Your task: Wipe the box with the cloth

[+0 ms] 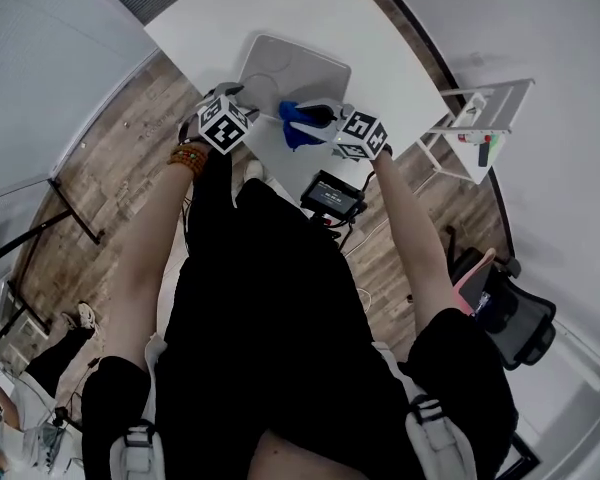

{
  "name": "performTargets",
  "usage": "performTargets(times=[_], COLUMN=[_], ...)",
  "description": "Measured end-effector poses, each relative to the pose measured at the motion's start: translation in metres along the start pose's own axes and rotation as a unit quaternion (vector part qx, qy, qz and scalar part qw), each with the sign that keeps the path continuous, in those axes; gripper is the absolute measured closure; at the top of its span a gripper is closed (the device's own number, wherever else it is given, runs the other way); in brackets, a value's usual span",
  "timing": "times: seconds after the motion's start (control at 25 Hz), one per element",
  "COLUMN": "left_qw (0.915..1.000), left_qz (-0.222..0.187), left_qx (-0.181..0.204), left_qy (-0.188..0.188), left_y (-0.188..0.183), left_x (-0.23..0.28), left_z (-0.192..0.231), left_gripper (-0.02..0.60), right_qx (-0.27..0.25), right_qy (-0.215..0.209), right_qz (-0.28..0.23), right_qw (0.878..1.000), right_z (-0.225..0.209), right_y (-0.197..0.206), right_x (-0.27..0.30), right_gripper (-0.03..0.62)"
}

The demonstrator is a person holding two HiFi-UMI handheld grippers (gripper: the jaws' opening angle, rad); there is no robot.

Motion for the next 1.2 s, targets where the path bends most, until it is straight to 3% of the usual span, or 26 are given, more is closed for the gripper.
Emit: performTargets(times=[0.16,0.36,0.48,0.68,0.84,1.2], left_qw=[1.0000,1.0000,1.0000,1.0000,1.0000,1.0000], left_qz=[0.001,0.004,0.004,0.002,-0.001,-0.003], left_qx=[0.000,-0.001,-0.001,-0.002,0.001,0.001], left_qy=[0.000,0.004,0.004,0.002,0.004,0.006], left_y=[0.001,0.001,-0.001,-0.003,-0.005,-0.007], left_x=[-0.001,0.003,0.002,0.003,0.002,0.001], left_z=[0.003,0.003,0.001,-0.002,-0.005,-0.008], left_gripper=[0.195,0.195,0.195,0.195,0.193,0.193], right_qx=[-0.039,-0.118,-0.113,-0.110,-0.070,-0.053], right_qy=[0.087,0.219,0.273,0.279,0.301,0.248], right_qz=[-0.035,0.030,0.055,0.101,0.077,0.077], right_qw=[0.995,0.968,0.954,0.949,0.948,0.964], right_z=[-0.047,-0.125,-0.154,-0.166,-0.167,-0.162], right_y=[-0.028,-0.034,-0.032,-0.013,-0.009,-0.015], right_x=[-0.021,-0.039,-0.038,-0.010,-0.002,0.016], right_gripper=[0.476,0.476,0.476,0.476,0.476,0.484])
Point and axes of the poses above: the fingertips, and each gripper's own axes: x forward along the fingers, z to its left, y out of its underside, the point moved 4 cm from there along -x, backward along the fingers, and after that the axes turned 14 degrees about -z, right-handed, at the moved point
